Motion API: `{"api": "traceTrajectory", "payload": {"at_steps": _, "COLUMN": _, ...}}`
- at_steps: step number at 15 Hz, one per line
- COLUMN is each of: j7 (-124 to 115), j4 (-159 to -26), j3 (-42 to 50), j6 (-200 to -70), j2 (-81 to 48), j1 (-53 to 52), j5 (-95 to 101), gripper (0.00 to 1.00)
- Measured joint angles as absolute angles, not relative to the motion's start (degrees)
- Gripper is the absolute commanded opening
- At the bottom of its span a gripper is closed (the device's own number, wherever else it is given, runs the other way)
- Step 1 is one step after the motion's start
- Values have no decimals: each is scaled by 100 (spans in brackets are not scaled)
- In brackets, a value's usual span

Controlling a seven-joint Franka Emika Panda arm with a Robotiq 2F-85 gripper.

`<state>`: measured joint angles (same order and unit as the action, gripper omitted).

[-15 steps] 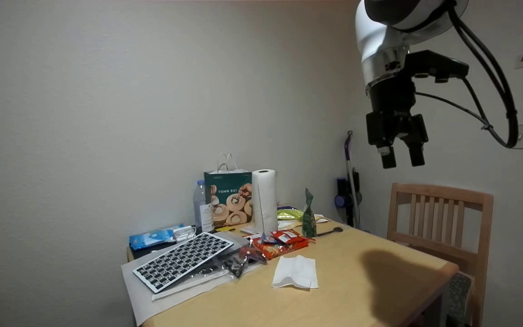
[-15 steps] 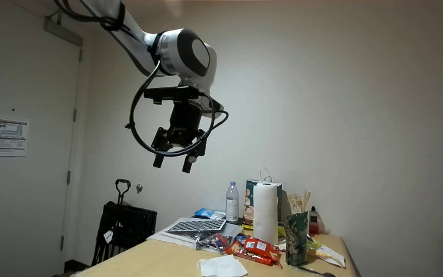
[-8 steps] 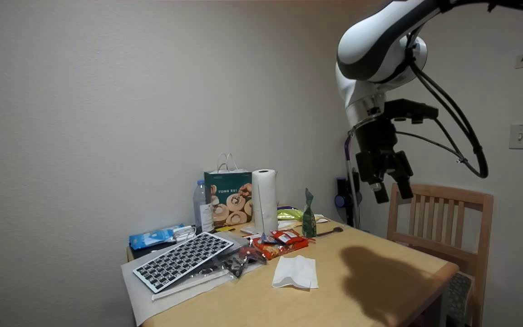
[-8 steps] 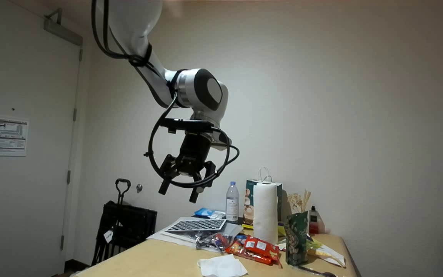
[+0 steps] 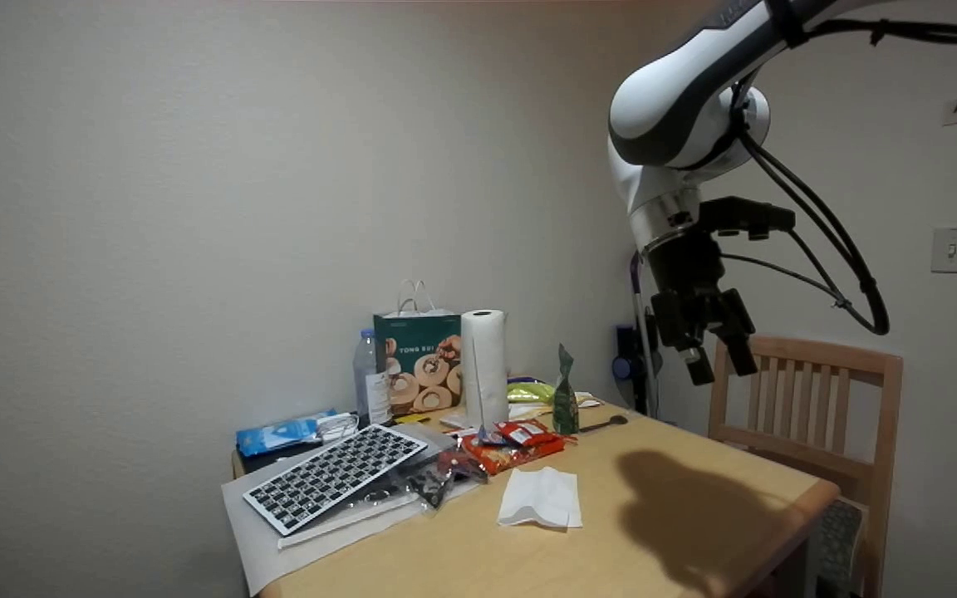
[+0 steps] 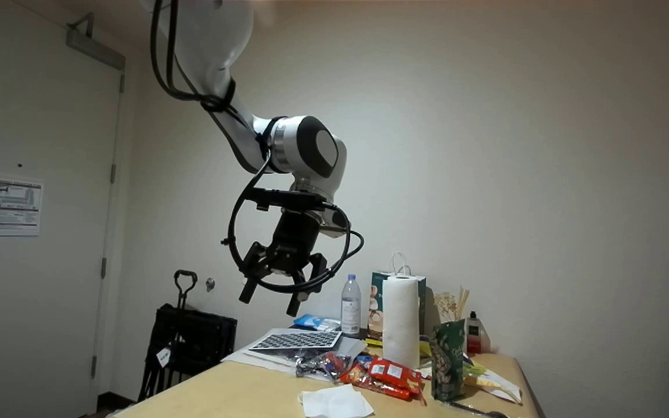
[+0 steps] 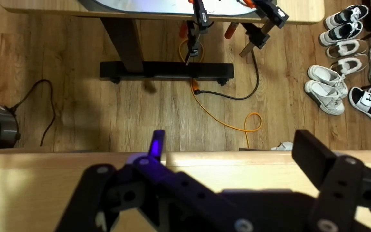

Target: Use the napkin to wipe the table

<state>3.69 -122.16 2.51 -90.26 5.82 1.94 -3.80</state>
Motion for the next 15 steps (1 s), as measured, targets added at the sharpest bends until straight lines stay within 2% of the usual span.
{"api": "traceTrajectory", "payload": {"at_steps": 9, "j7": -1324, "j4": -10792, "j3": -88, "j6": -9988, "j2": -1181, "j1": -266, "j5": -756, "gripper": 100}}
{"api": "traceTrajectory", "payload": {"at_steps": 15, "j7": -1560, "j4": -10548, "j3": -56, "j6": -10051, "j2": -1392, "j1": -277, "j5": -748, "gripper": 100}}
